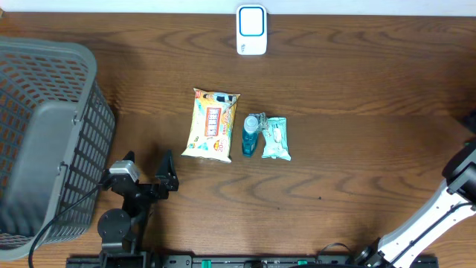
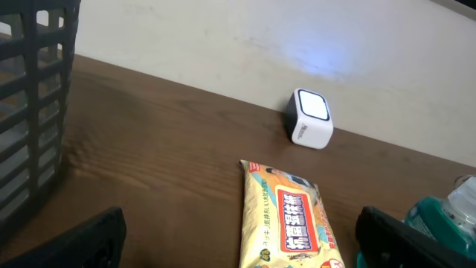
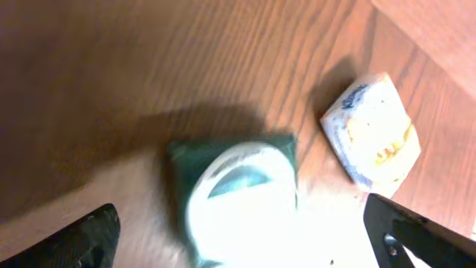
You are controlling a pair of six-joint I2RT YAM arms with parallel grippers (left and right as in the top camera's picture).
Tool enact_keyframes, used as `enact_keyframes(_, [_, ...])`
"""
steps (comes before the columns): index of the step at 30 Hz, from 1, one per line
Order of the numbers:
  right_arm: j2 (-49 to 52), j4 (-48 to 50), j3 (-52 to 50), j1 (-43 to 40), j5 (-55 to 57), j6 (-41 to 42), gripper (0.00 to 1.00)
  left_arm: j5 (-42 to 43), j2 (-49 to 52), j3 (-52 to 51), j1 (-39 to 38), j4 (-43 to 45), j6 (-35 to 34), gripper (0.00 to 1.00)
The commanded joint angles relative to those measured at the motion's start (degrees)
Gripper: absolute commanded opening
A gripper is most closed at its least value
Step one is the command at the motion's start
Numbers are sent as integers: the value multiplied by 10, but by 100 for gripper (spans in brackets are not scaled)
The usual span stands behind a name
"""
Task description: Scan the item barcode
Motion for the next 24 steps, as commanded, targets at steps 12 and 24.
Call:
enact_keyframes(12, [-252, -89, 23, 161, -412, 68, 99, 7, -4, -10, 2, -18, -1, 98])
enact_keyframes(24, [-254, -169, 18, 486, -461, 52, 99, 7, -4, -10, 2, -18, -1, 98])
